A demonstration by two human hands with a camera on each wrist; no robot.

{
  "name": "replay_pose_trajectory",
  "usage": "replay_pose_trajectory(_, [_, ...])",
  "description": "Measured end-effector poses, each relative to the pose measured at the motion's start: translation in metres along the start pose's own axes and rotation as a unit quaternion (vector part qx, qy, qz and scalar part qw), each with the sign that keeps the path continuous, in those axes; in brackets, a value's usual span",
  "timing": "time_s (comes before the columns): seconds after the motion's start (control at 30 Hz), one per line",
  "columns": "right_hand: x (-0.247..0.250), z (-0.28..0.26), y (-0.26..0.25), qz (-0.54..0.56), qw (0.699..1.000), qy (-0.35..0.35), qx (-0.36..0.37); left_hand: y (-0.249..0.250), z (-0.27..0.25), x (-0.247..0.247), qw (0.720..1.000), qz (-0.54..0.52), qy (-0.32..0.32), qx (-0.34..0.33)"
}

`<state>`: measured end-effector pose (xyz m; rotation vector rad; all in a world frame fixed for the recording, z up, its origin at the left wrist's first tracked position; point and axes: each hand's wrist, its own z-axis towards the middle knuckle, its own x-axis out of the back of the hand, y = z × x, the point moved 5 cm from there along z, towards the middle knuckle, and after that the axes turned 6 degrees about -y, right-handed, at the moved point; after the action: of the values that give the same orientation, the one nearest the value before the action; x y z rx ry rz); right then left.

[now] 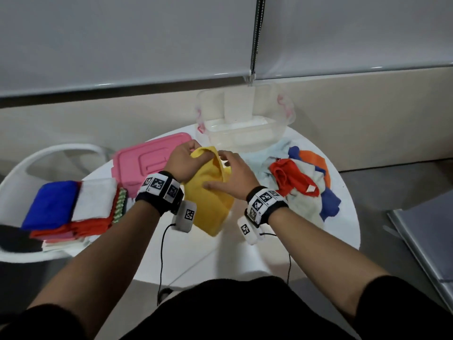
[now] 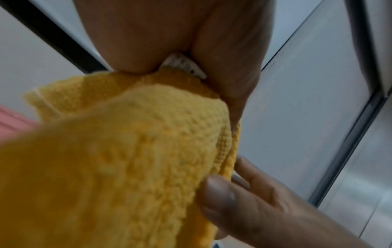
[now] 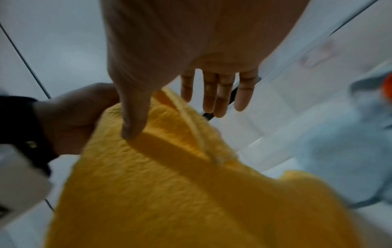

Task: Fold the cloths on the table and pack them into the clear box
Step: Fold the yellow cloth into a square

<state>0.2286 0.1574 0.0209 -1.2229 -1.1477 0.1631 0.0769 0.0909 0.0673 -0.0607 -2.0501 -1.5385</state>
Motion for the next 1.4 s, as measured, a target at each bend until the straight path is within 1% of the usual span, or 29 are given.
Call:
replay_pose_trajectory(0.03, [-0.009, 0.006, -0.008, 0.008, 1.000, 0.008, 0.001, 0.001, 0.000, 0.005, 1.000, 0.012, -0.006, -0.007])
replay_pose_trajectory(0.13, [-0.012, 0.020, -0.015, 0.043, 0.996, 0.078, -0.009, -0.001, -0.004, 0.027, 0.999, 0.037, -0.020, -0.009])
replay_pose_trajectory(0.27, [-0.011, 0.027, -0.017, 0.110, 0.989, 0.102, -0.019, -0.020, -0.010, 0.057, 0.997, 0.062, -0.056, 0.001])
replay_pose_trajectory(0.33, [-0.009, 0.030, -0.019, 0.140, 0.984, 0.109, -0.030, -0.028, -0.010, 0.071, 0.995, 0.082, -0.055, -0.004])
replay_pose_trajectory(0.4, [-0.004, 0.030, -0.020, 0.156, 0.977, 0.141, -0.040, -0.035, -0.010, 0.084, 0.993, 0.111, -0.048, -0.008])
replay_pose_trajectory(0.43, [0.000, 0.029, -0.020, 0.159, 0.973, 0.165, -0.039, -0.037, -0.012, 0.090, 0.989, 0.137, -0.051, -0.018])
replay_pose_trajectory(0.5, [0.008, 0.026, -0.024, 0.152, 0.967, 0.204, -0.034, -0.044, -0.014, 0.097, 0.973, 0.216, -0.070, -0.030])
replay_pose_trajectory(0.57, [0.013, 0.021, -0.025, 0.147, 0.962, 0.225, -0.042, -0.055, -0.015, 0.103, 0.957, 0.276, -0.081, -0.023])
replay_pose_trajectory(0.6, [0.015, 0.018, -0.024, 0.150, 0.960, 0.231, -0.045, -0.060, -0.015, 0.107, 0.956, 0.283, -0.077, -0.020])
replay_pose_trajectory(0.67, [0.018, 0.008, -0.020, 0.171, 0.953, 0.244, -0.062, -0.066, -0.017, 0.113, 0.966, 0.250, -0.062, -0.010])
replay_pose_trajectory(0.73, [0.021, -0.003, -0.008, 0.203, 0.942, 0.249, -0.094, -0.068, -0.022, 0.118, 0.985, 0.163, -0.053, 0.000])
replay_pose_trajectory(0.77, [0.021, -0.009, -0.003, 0.225, 0.938, 0.240, -0.110, -0.067, -0.026, 0.120, 0.991, 0.117, -0.059, 0.002])
replay_pose_trajectory(0.8, [0.022, -0.016, -0.001, 0.247, 0.935, 0.220, -0.126, -0.066, -0.031, 0.121, 0.994, 0.079, -0.075, 0.002])
replay_pose_trajectory(0.87, [0.023, -0.031, -0.007, 0.282, 0.938, 0.152, -0.134, -0.060, -0.042, 0.120, 0.991, 0.012, -0.131, -0.008])
replay_pose_trajectory(0.93, [0.027, -0.046, -0.018, 0.303, 0.939, 0.095, -0.131, -0.054, -0.056, 0.115, 0.976, -0.089, -0.200, -0.008])
replay_pose_trajectory(0.97, [0.031, -0.052, -0.021, 0.316, 0.936, 0.084, -0.131, -0.052, -0.060, 0.113, 0.968, -0.122, -0.220, -0.006])
replay_pose_trajectory(1.03, [0.038, -0.057, -0.019, 0.345, 0.925, 0.088, -0.131, -0.054, -0.059, 0.112, 0.967, -0.108, -0.229, 0.001])
replay_pose_trajectory(1.07, [0.040, -0.057, -0.016, 0.355, 0.920, 0.098, -0.136, -0.059, -0.054, 0.112, 0.972, -0.078, -0.221, 0.010])
replay_pose_trajectory(1.13, [0.039, -0.053, -0.004, 0.322, 0.926, 0.124, -0.154, -0.073, -0.040, 0.110, 0.984, -0.006, -0.177, 0.031])
replay_pose_trajectory(1.17, [0.036, -0.050, 0.003, 0.277, 0.938, 0.133, -0.160, -0.081, -0.034, 0.108, 0.987, 0.029, -0.154, 0.040])
replay_pose_trajectory(1.23, [0.027, -0.044, 0.019, 0.195, 0.959, 0.135, -0.156, -0.096, -0.024, 0.099, 0.982, 0.113, -0.144, 0.034])
replay_pose_trajectory(1.3, [0.014, -0.042, 0.031, 0.129, 0.972, 0.125, -0.153, -0.117, -0.016, 0.087, 0.974, 0.173, -0.143, 0.016])
replay_pose_trajectory(1.4, [-0.005, -0.046, 0.056, 0.067, 0.975, 0.120, -0.176, -0.148, -0.008, 0.072, 0.970, 0.212, -0.116, -0.001])
